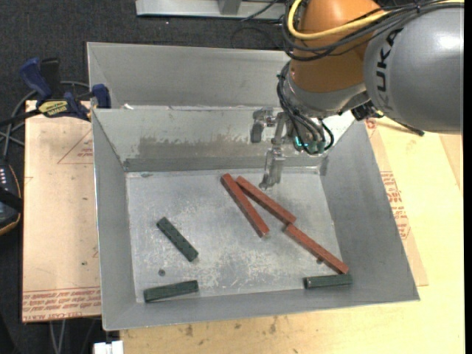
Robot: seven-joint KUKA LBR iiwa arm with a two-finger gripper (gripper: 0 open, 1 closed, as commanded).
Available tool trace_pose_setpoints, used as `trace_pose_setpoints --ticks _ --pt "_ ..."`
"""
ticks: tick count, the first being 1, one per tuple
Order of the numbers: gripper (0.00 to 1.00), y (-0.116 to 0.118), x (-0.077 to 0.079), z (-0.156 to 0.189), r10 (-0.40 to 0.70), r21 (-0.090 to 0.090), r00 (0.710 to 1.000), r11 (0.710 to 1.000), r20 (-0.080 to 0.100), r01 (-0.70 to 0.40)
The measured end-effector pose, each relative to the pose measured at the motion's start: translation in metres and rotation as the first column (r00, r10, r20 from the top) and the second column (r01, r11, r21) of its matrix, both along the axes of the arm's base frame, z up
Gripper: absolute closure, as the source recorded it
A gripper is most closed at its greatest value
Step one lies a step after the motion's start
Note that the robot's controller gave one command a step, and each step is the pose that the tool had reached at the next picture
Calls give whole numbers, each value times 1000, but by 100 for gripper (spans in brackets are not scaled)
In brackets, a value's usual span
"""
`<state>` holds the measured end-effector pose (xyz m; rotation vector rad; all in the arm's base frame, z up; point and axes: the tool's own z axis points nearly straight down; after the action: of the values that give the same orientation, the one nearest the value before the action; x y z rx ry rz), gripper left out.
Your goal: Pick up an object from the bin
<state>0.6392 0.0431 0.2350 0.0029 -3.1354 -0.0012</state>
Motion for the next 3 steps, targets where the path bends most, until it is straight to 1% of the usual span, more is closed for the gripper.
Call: trace_pose_setpoints --ticks 1,2,3 --pt "0 -49 -35 -148 306 1 952 952 2 -306" --pt "0 -109 -73 -164 88 -1 996 996 10 -88" --pt "0 -75 -59 -71 -3 1 1000 1000 18 3"
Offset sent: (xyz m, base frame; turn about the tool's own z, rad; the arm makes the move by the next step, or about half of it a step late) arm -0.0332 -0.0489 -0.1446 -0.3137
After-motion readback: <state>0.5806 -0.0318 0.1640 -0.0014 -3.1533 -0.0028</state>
